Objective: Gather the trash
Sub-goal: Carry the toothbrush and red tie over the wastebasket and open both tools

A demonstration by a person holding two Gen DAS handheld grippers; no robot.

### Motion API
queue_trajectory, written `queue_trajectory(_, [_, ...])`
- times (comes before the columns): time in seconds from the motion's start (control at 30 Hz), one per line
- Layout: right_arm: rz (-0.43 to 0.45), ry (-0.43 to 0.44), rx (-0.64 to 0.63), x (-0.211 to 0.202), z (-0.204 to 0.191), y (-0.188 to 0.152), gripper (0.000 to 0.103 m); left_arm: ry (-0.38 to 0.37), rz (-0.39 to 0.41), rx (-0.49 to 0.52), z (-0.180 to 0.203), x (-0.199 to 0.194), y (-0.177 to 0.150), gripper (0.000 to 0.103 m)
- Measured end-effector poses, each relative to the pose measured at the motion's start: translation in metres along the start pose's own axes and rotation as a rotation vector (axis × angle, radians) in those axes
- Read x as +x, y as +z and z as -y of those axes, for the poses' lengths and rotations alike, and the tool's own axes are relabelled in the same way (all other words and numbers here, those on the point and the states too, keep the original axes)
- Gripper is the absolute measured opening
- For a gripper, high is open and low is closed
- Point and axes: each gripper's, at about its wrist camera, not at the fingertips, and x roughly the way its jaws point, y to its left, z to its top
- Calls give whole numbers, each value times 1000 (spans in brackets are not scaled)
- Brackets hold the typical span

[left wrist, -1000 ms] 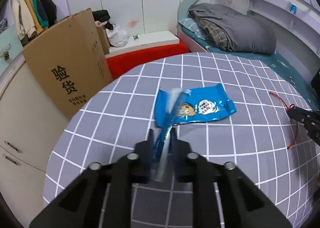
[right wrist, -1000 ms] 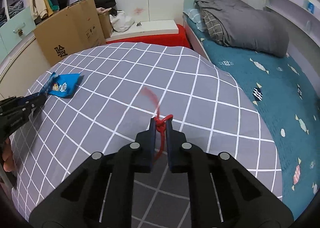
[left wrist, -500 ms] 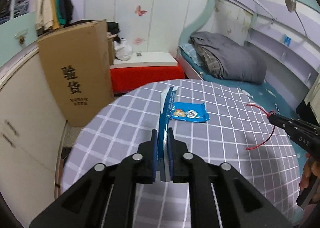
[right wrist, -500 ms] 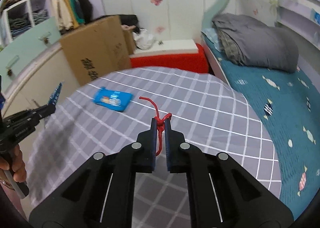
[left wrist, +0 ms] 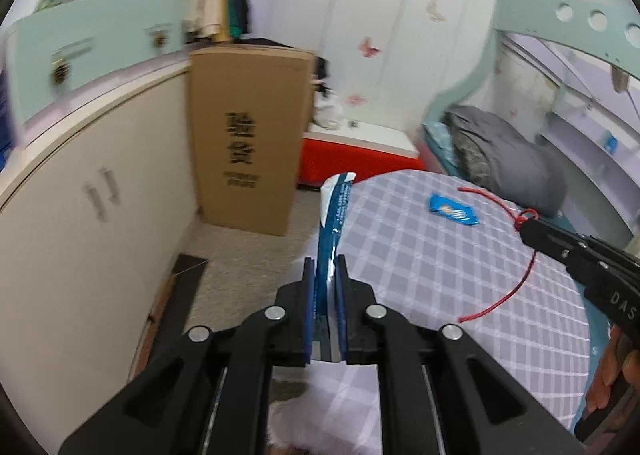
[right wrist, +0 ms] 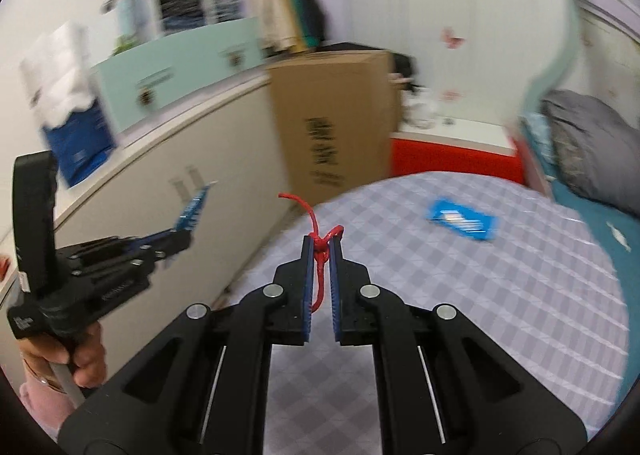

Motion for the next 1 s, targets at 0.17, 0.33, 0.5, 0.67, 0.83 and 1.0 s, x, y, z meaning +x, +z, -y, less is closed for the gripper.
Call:
queue_trajectory(0.17, [-79,115,-82,46,-89,-23,8,105,-15,-74,-71,-25,-42,9])
queue_trajectory(0.33, [-194,172,-149,102,-154,-60,8,135,-82,-193,-133,-28,-86,9])
queue_trajectory(0.5, [-297,189,-165,154,-193,-98,8,171,-171,-311,-184,-3,-130,9])
queue_trajectory(0.67, [-391,184,-147,209,-210,-133,8,211,-255,-397,-223,25,-168,9])
queue_trajectory(0.83, [-421,174,-149,244,-214,-151,11,228,-321,-451,-250,46,-195,9])
queue_trajectory(1.0, [-429,169,-110,259,-206,-158,59,224,-353,-463,-254,60,-204,9])
